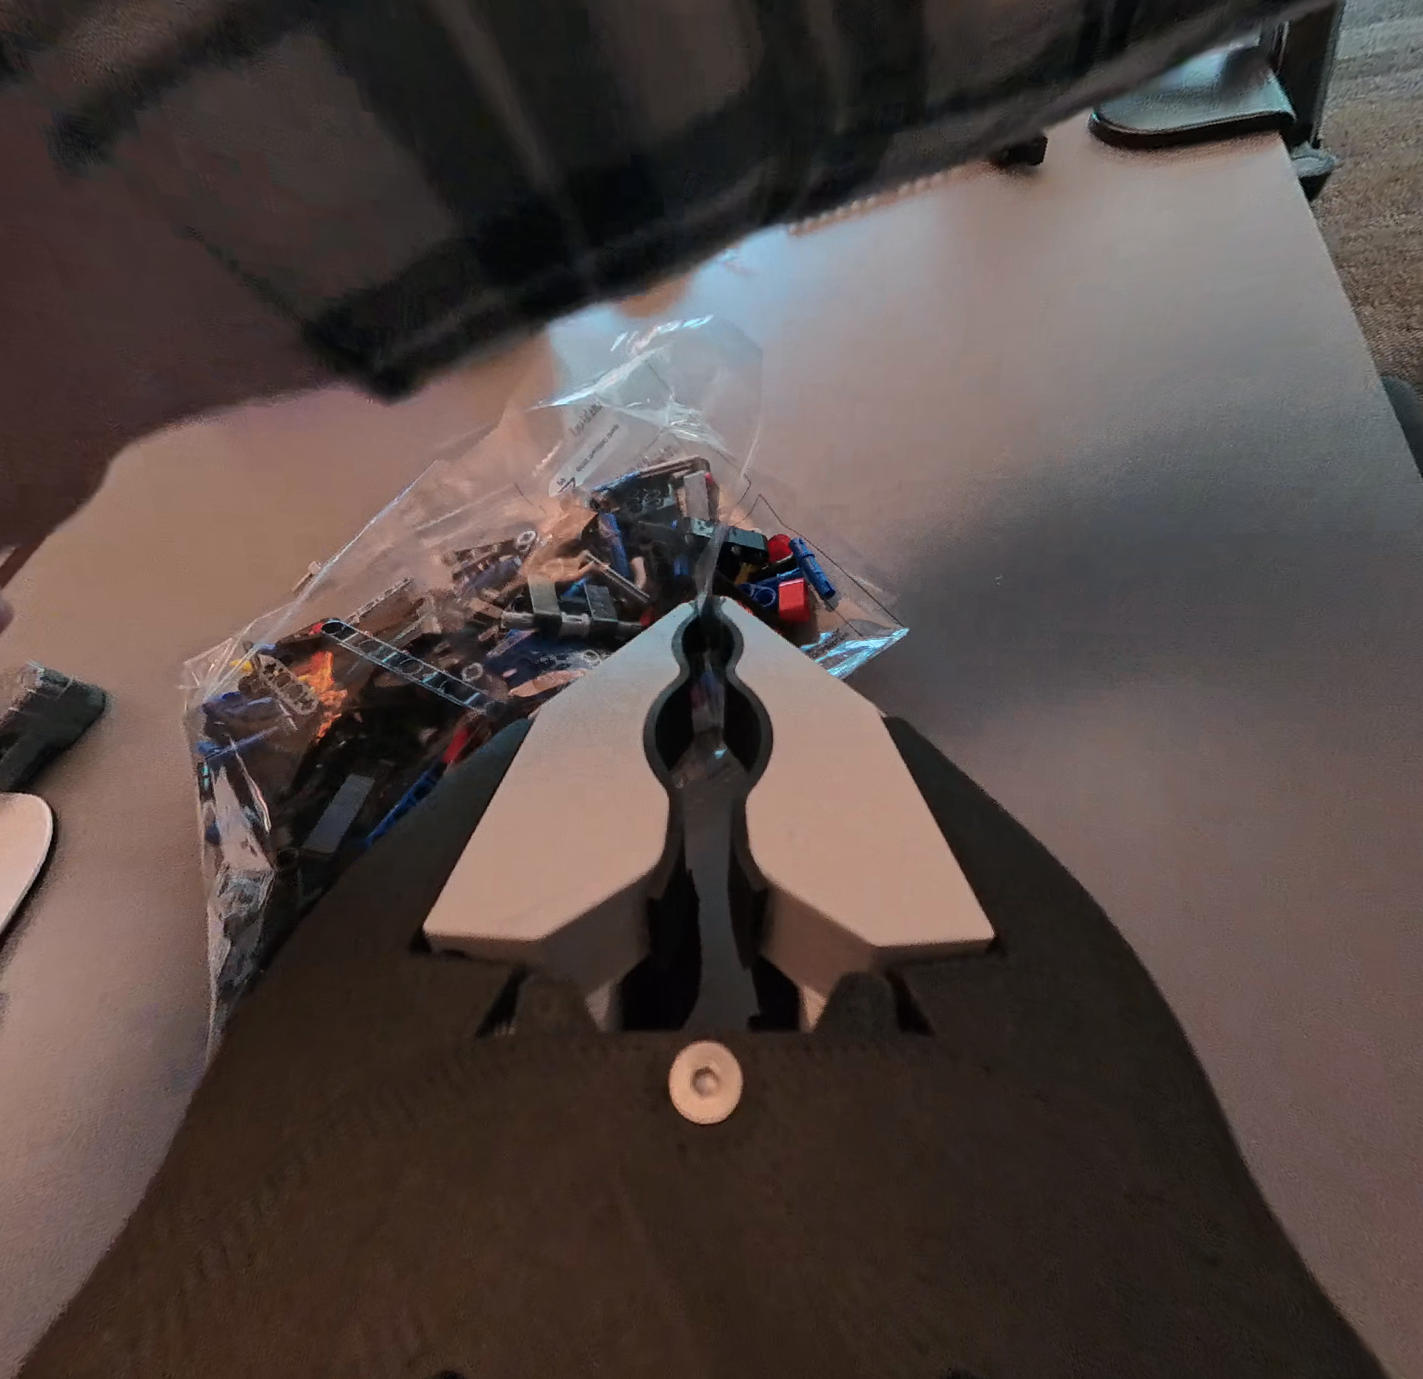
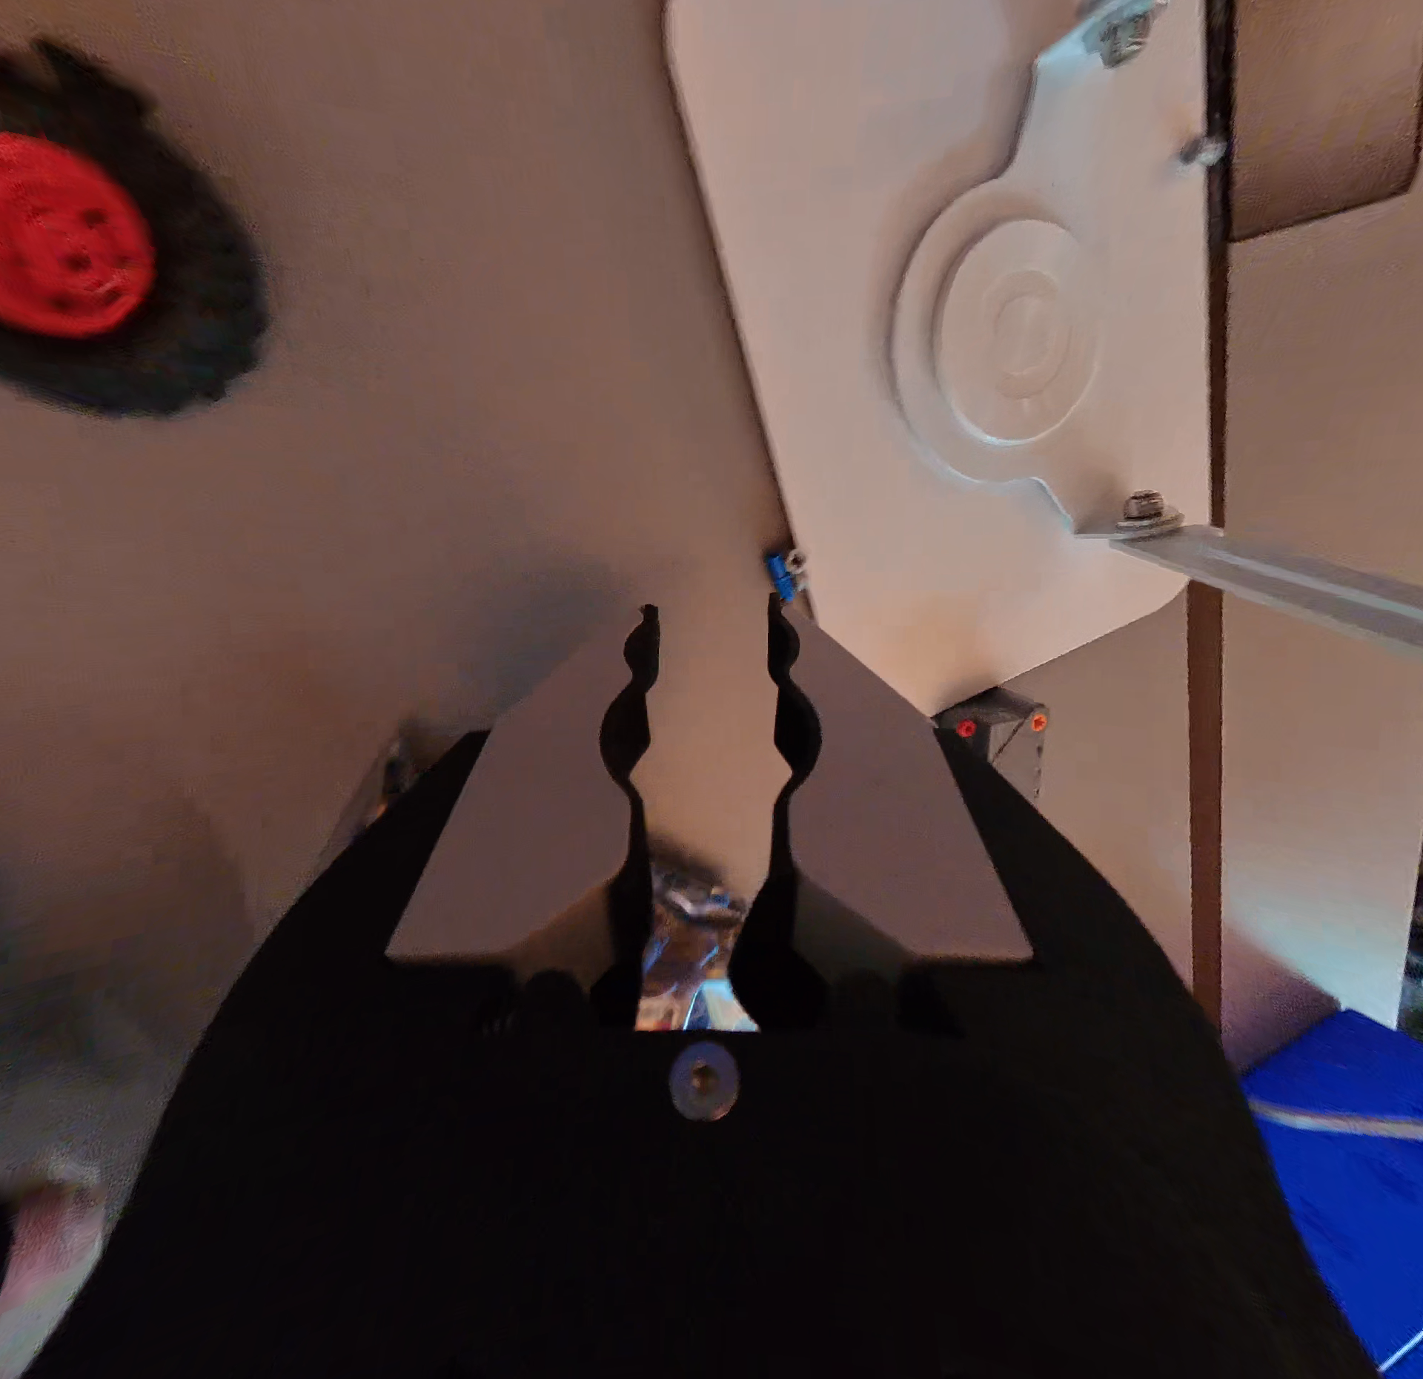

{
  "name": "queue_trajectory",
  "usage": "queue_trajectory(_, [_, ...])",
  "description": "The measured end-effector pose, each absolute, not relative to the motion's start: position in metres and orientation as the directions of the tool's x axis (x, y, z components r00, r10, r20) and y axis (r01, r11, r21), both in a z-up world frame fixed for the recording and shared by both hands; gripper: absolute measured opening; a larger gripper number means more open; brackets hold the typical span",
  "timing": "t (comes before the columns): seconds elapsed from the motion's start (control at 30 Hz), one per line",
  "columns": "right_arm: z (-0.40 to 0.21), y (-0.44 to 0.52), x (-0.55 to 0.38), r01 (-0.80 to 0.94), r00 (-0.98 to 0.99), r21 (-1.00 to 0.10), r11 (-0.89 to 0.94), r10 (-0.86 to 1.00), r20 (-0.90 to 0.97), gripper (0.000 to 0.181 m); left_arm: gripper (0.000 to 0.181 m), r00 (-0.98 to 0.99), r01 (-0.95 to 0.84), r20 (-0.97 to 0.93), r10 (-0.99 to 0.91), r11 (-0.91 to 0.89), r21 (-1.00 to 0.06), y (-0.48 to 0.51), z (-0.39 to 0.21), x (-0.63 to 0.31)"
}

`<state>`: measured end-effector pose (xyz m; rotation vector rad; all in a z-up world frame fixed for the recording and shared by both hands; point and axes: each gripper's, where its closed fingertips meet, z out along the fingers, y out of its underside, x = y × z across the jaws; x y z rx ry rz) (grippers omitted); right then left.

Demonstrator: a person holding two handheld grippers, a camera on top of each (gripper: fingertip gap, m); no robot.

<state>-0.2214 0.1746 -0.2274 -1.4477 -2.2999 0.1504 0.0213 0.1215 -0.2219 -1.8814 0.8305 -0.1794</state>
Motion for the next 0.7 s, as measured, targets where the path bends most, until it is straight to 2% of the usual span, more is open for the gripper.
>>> queue_trajectory(0.17, [-0.246,0.196,-0.246,0.863,-0.237,-0.381,0.331,0.932,0.273,0.023,0.0,0.75,-0.463,-0.239,-0.616,-0.232,-0.855,0.122,-0.221,0.021])
queue_trajectory(0.3, [-0.255,0.197,-0.247,0.821,-0.241,-0.472,0.32,0.945,0.221,0.024,0.0,0.748,-0.471,-0.245,-0.617,-0.232,-0.851,0.123,-0.222,0.022])
queue_trajectory(0.4, [-0.253,0.208,-0.247,0.751,-0.265,-0.528,0.395,0.914,0.306,0.023,0.0,0.746,-0.475,-0.248,-0.618,-0.231,-0.849,0.123,-0.223,0.022])
queue_trajectory(0.5, [-0.254,0.214,-0.247,0.715,-0.243,-0.599,0.361,0.932,0.27,0.021,0.0,0.746,-0.473,-0.246,-0.618,-0.232,-0.85,0.123,-0.222,0.022])
queue_trajectory(0.7, [-0.256,0.209,-0.243,0.699,-0.278,-0.63,0.338,0.94,0.197,0.007,0.0,0.748,-0.465,-0.241,-0.618,-0.231,-0.855,0.124,-0.221,0.022])
